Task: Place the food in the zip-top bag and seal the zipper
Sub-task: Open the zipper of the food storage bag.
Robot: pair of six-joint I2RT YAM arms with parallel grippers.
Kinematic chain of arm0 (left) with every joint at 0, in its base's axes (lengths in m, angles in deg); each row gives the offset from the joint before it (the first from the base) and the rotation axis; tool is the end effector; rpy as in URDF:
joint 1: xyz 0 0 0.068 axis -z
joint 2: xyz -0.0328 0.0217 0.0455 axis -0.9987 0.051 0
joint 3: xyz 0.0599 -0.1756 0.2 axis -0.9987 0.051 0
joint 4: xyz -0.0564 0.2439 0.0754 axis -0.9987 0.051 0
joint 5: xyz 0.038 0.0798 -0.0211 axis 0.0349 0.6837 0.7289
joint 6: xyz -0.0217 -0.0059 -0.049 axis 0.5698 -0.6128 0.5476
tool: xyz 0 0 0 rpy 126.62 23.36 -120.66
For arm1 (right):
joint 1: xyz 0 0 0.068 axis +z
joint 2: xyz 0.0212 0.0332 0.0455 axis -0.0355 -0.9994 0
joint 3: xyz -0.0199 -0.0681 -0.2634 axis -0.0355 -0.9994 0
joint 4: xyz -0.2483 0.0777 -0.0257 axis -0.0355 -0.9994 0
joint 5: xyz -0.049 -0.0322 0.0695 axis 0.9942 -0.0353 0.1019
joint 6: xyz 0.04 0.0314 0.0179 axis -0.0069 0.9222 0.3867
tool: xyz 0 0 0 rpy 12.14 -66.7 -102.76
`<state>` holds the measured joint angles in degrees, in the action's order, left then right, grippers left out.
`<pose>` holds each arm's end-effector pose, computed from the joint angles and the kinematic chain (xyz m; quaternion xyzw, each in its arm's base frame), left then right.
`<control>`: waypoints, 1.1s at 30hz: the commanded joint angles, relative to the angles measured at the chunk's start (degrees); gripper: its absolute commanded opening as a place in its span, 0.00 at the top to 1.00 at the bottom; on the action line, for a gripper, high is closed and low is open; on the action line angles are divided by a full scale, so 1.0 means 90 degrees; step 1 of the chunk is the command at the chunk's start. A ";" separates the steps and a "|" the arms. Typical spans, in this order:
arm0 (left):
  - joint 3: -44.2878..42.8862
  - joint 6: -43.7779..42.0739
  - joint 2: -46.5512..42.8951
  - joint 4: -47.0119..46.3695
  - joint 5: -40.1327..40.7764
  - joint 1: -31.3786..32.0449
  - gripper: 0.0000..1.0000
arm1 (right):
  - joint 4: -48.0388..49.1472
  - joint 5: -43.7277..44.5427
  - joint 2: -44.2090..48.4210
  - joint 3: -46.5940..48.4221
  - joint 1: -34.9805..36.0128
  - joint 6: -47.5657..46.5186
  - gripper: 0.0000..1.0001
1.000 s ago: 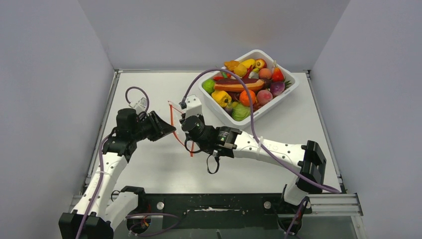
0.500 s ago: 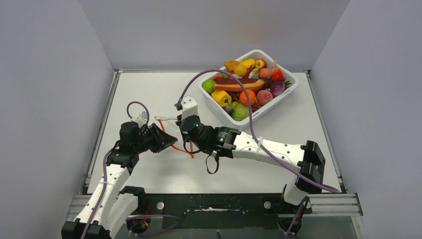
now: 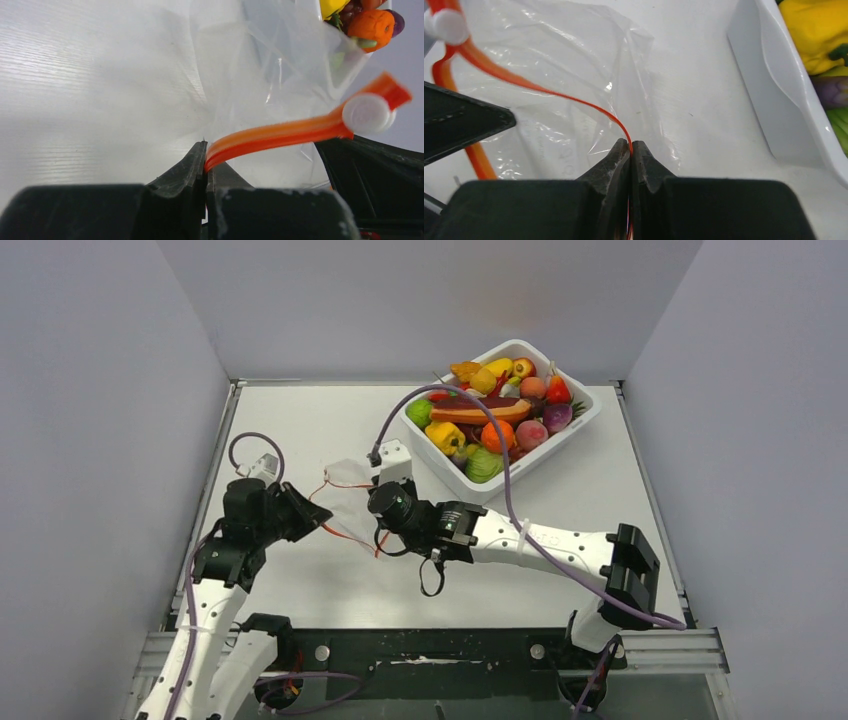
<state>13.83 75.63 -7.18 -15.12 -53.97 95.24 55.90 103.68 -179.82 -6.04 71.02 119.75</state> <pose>0.1575 -0.0332 0.2759 -0.1990 0.8560 -0.3177 0.3559 0.1538 0.3414 0.3194 -0.1347 0.8409 0.1624 0.4984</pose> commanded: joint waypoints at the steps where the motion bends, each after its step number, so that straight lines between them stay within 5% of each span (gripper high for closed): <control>1: -0.0679 -0.0121 -0.0476 0.0935 0.0429 0.0001 1.00 | -0.0079 0.0607 0.0797 -0.0231 -0.0084 0.0622 1.00; 8: -0.1025 -0.0325 -0.0805 0.1026 0.0500 0.0001 1.00 | 0.0701 0.0259 0.1250 -0.0998 -0.0069 0.0483 1.00; 19: -0.2349 -0.1613 0.0673 0.1708 0.0140 0.0001 1.00 | 0.0633 -0.0010 0.1455 -0.1233 -0.0201 0.1232 1.00; 26: -0.2468 -0.1530 0.0838 0.1779 0.0244 0.0020 1.00 | 0.0321 -0.0879 0.1644 -0.0824 -0.0618 0.0668 0.46; 33: -0.2440 -0.1746 0.1055 0.1860 0.0427 0.0261 1.00 | -0.0585 -0.1599 0.2117 -0.0570 -0.1985 -0.0165 0.29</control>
<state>-5.99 62.47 1.25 1.85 -51.98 96.11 54.22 91.99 -165.92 -14.85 58.46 123.97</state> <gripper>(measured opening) 0.008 0.685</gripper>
